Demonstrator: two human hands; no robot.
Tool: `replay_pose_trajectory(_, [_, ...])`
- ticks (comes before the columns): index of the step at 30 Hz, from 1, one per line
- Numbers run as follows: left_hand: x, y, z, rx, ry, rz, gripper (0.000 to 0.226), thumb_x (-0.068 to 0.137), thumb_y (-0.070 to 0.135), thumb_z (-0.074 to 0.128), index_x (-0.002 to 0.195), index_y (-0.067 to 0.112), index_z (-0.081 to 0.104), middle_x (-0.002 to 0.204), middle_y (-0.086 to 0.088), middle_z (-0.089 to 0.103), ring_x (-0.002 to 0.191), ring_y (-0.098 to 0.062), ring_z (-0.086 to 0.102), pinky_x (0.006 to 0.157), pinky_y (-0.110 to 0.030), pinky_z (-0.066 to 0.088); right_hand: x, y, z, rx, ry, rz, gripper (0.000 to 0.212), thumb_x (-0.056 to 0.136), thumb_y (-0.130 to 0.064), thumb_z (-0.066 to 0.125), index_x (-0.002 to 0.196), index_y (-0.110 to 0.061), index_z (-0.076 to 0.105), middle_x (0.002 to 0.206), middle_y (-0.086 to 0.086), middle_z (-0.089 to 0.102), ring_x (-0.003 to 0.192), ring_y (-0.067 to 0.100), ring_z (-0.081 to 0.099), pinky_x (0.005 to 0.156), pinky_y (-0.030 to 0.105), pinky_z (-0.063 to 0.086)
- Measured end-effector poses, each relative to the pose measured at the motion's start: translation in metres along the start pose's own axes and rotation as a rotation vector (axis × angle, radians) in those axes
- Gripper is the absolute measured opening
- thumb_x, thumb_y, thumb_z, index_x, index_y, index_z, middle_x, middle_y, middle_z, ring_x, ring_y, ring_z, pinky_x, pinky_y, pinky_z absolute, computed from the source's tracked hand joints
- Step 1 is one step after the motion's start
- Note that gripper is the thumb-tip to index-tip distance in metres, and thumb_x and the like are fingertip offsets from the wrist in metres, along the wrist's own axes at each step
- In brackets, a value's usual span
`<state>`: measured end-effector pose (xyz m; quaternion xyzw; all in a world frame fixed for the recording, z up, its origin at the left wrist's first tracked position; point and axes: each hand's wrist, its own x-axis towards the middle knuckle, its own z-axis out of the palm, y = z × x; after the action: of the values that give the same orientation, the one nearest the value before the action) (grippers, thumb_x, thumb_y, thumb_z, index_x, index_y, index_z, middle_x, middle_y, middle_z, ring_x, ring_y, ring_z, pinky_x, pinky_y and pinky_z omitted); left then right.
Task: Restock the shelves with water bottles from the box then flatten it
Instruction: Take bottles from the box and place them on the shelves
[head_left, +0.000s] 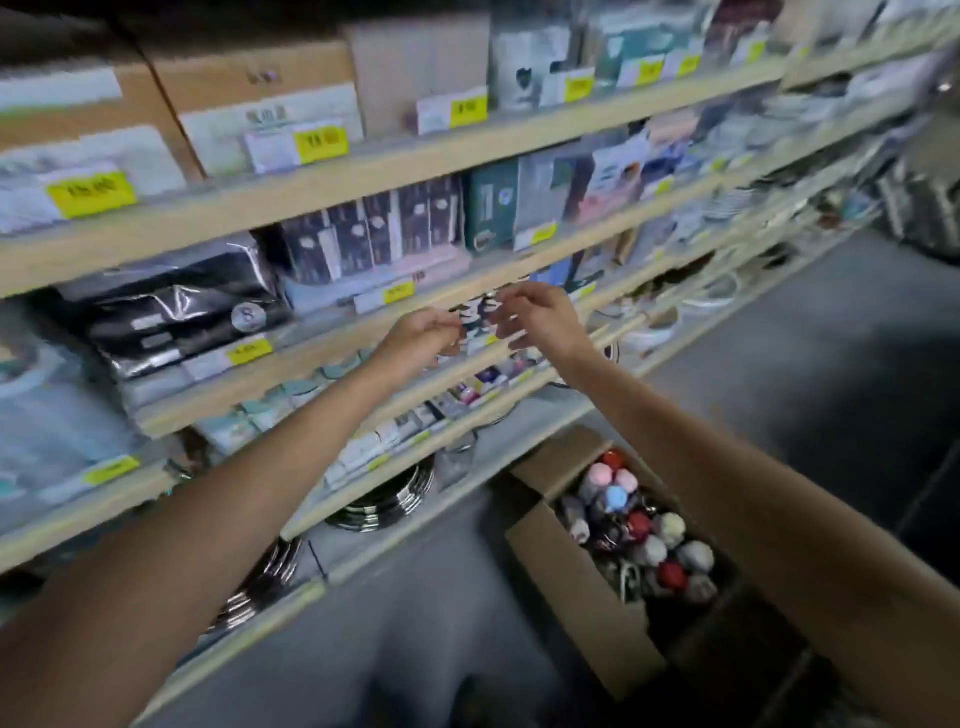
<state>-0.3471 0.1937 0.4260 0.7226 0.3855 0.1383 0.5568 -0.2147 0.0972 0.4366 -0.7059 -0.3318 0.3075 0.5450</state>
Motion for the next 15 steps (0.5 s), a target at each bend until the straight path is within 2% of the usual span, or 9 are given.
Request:
replay_pose_trajectory(3, [0.021,-0.016,0.060,-0.016,-0.105,-0.083,0.014,0.095,0.008,0.049,0.105,0.015,0.057,0.086,0.000,0.059,0.050,0.006,0.058,0.048,-0.010,0.041,0.003,0.060,-0.043,-0.012,0.043,0.135,0.020,0.096,-0.008,0.039,0.094,-0.012,0.059,0.078,0.007,0.064,0.055,0.010,0.059,0.050,0.020,0.044])
replay_pose_trajectory(4, [0.028,-0.020,0.078,0.000,-0.139,-0.105,0.012,0.095,0.009,0.050,0.101,0.017,0.057,0.085,0.001,0.059,0.049,0.007,0.057,0.049,-0.010,0.041,0.003,0.078,-0.054,-0.009,0.061,0.181,0.022,0.096,-0.008,0.039,0.089,-0.014,0.058,0.077,0.006,0.063,0.052,0.007,0.058,0.049,0.019,0.043])
replay_pose_trajectory(5, [0.035,-0.026,0.096,0.019,-0.173,-0.129,0.011,0.095,0.012,0.051,0.101,0.018,0.057,0.086,0.002,0.059,0.053,0.006,0.058,0.052,-0.013,0.040,0.003,0.092,-0.065,-0.007,0.077,0.219,0.025,0.096,-0.008,0.038,0.084,-0.017,0.057,0.076,0.004,0.062,0.052,0.007,0.057,0.049,0.019,0.043])
replay_pose_trajectory(7, [0.047,-0.037,0.130,0.042,-0.233,-0.173,0.020,0.094,0.013,0.052,0.113,0.013,0.058,0.096,-0.001,0.061,0.065,-0.001,0.059,0.056,-0.012,0.043,0.001,0.122,-0.086,-0.002,0.127,0.305,0.028,0.095,-0.007,0.038,0.078,-0.019,0.056,0.074,0.002,0.062,0.060,0.014,0.057,0.055,0.024,0.043])
replay_pose_trajectory(9, [0.058,-0.045,0.166,0.075,-0.306,-0.191,0.030,0.094,0.010,0.051,0.124,0.005,0.054,0.105,-0.006,0.059,0.071,-0.005,0.056,0.050,-0.004,0.042,-0.001,0.153,-0.110,0.029,0.185,0.393,0.026,0.094,-0.005,0.038,0.080,-0.015,0.057,0.073,0.002,0.061,0.062,0.018,0.057,0.058,0.027,0.045])
replay_pose_trajectory(10, [0.065,-0.049,0.184,0.112,-0.349,-0.207,0.031,0.095,0.011,0.051,0.125,0.005,0.053,0.106,-0.006,0.058,0.071,-0.005,0.055,0.051,-0.004,0.041,-0.002,0.170,-0.123,0.022,0.220,0.429,0.024,0.093,-0.004,0.038,0.084,-0.012,0.058,0.071,0.003,0.061,0.061,0.017,0.057,0.056,0.026,0.047])
replay_pose_trajectory(12, [0.076,-0.055,0.211,0.157,-0.412,-0.235,0.032,0.095,0.014,0.050,0.127,0.009,0.053,0.107,-0.004,0.059,0.077,-0.009,0.058,0.057,-0.013,0.042,-0.005,0.192,-0.139,-0.009,0.260,0.483,0.023,0.091,-0.001,0.037,0.088,-0.008,0.059,0.071,0.006,0.060,0.058,0.016,0.056,0.047,0.021,0.046])
replay_pose_trajectory(15, [0.102,-0.065,0.264,0.201,-0.527,-0.266,0.032,0.095,0.017,0.050,0.126,0.013,0.053,0.113,-0.003,0.060,0.092,-0.013,0.058,0.062,-0.017,0.041,-0.012,0.226,-0.174,-0.002,0.325,0.583,0.026,0.089,0.000,0.039,0.075,-0.012,0.057,0.069,0.008,0.060,0.051,0.012,0.057,0.048,0.022,0.044])
